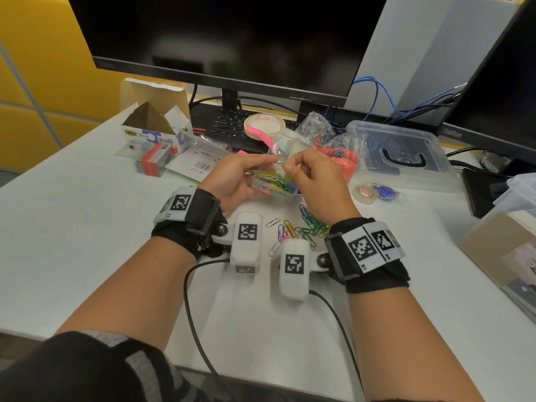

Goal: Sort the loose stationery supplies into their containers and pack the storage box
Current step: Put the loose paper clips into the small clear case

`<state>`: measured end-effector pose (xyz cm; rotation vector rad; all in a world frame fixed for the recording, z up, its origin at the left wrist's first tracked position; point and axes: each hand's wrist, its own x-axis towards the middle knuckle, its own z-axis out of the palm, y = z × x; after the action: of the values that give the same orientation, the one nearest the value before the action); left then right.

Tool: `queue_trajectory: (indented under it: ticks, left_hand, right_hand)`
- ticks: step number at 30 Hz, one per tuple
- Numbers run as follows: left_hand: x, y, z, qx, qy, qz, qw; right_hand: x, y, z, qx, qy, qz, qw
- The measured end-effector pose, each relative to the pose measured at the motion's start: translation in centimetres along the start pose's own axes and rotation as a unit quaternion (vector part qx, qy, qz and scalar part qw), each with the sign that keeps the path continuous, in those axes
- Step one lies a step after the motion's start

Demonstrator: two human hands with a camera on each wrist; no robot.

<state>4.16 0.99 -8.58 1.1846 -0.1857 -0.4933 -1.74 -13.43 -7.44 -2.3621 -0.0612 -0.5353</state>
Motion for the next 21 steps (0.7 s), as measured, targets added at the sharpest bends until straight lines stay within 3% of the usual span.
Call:
queue_trajectory:
  ticks: [4, 8, 11, 16, 21]
  left_hand:
    - [-0.1, -0.1, 0.1, -0.013, -0.014, -0.007, 1.0]
    - [0.0, 0.0, 0.0, -0.041, 0.02, 0.003, 0.999]
    - [0.3, 0.1, -0.3, -0.052, 0.052, 0.012, 0.997]
    - [0.6, 0.2, -0.8, -0.063, 0.1, 0.028, 0.993]
    - [0.6, 0.1, -0.7, -0.064, 0.104, 0.031, 0.992]
  right_hand:
    - [0.0, 0.3, 0.3, -0.043, -0.003, 0.003, 0.999]
    - [0.0, 0.7, -0.1, -0.01, 0.032, 0.031, 0.999]
    - [-0.2, 0.8, -0.3, 0.015, 0.02, 0.053, 0.998]
    - [-0.7, 0.8, -0.7, 0.003, -0.13, 0.067, 0.989]
    - [-1.1, 0.4, -0.4, -0.045, -0.233, 0.09, 0.967]
